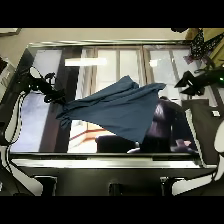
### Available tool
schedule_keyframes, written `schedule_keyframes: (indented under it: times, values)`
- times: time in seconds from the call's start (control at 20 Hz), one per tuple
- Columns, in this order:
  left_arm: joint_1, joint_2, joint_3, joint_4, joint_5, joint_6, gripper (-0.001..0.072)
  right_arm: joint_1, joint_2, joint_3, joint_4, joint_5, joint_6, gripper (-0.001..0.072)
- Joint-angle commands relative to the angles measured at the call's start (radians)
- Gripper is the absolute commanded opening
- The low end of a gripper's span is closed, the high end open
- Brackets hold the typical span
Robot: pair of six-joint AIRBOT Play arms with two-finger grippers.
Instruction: Fold the clothes and pants, and hang the long-sleeved shirts on hangers.
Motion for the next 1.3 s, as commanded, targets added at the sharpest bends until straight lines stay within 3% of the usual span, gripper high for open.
schedule_keyframes:
  times: [0.0, 0.35, 0.45, 0.7, 0.9, 1.15, 1.25]
  values:
    - [0.003, 0.001, 0.0, 0.0, 0.0, -0.001, 0.0017, -0.034, 0.168, -0.247, 0.026, 0.063, -0.061, 0.05]
    - [0.003, 0.001, 0.0, 0.0, -0.001, -0.002, 0.0017, 0.2, 0.571, -1.141, 0.24, -0.398, -0.063, 0.0496]
    - [0.003, 0.001, 0.0, 0.0, -0.002, -0.001, 0.0017, 0.303, 0.613, -1.275, 0.223, -0.499, 0.018, 0.0495]
    - [0.003, 0.001, 0.0, 0.0, -0.002, -0.001, 0.0017, 0.465, 0.616, -1.369, 0.2, -0.644, 0.109, 0.0482]
    - [0.003, -0.001, 0.0, 0.0, 0.002, 0.0, 0.0017, 0.485, 0.616, -1.369, 0.197, -0.752, 0.151, 0.0476]
    - [0.004, -0.001, 0.0, 0.001, 0.002, 0.0, 0.0017, 0.485, 0.616, -1.369, 0.2, -0.761, 0.151, 0.0469]
    - [0.004, -0.001, 0.0, 0.001, 0.002, 0.0, 0.0017, 0.485, 0.616, -1.369, 0.201, -0.759, 0.15, 0.0329]
